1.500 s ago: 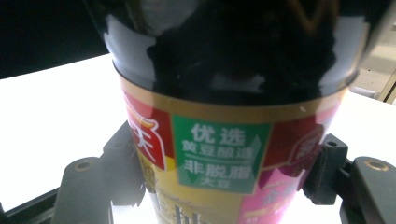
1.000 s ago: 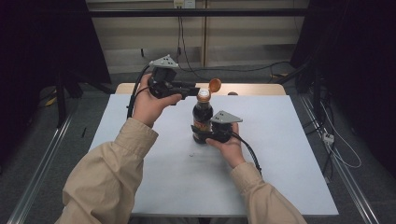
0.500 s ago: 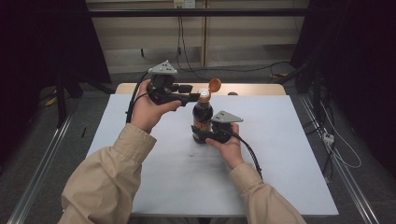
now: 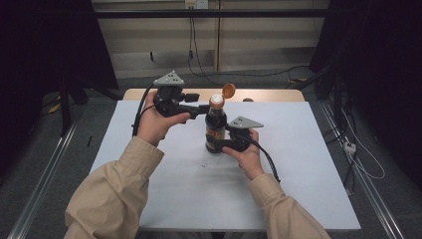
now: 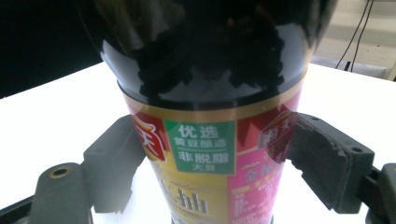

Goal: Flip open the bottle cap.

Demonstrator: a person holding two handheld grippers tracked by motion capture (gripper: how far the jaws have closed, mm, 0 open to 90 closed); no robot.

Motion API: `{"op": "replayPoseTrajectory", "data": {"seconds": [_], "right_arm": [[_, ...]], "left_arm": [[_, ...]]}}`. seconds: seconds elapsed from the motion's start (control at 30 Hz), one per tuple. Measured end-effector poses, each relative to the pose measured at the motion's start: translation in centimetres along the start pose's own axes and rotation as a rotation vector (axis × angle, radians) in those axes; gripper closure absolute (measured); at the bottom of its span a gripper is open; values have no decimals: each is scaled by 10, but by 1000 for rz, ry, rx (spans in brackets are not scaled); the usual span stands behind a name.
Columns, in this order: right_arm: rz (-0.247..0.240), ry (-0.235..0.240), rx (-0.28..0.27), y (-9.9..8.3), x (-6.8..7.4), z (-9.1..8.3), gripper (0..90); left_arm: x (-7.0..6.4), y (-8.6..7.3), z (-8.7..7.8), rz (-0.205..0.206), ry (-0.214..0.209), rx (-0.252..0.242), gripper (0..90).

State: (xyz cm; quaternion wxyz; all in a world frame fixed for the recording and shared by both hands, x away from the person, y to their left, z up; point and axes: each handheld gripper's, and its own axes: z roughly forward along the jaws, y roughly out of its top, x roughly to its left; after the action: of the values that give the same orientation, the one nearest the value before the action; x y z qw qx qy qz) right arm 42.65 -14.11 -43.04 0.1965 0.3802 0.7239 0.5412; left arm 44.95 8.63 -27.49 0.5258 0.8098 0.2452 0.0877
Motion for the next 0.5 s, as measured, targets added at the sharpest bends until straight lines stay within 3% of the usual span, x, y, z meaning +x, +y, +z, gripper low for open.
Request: {"op": "replayPoseTrajectory", "data": {"seconds": [0.5], "right_arm": [[-39,21,46,2,0,-10,169]], "left_arm": [[5,-18,-10,-9,15,-1,300]]}}
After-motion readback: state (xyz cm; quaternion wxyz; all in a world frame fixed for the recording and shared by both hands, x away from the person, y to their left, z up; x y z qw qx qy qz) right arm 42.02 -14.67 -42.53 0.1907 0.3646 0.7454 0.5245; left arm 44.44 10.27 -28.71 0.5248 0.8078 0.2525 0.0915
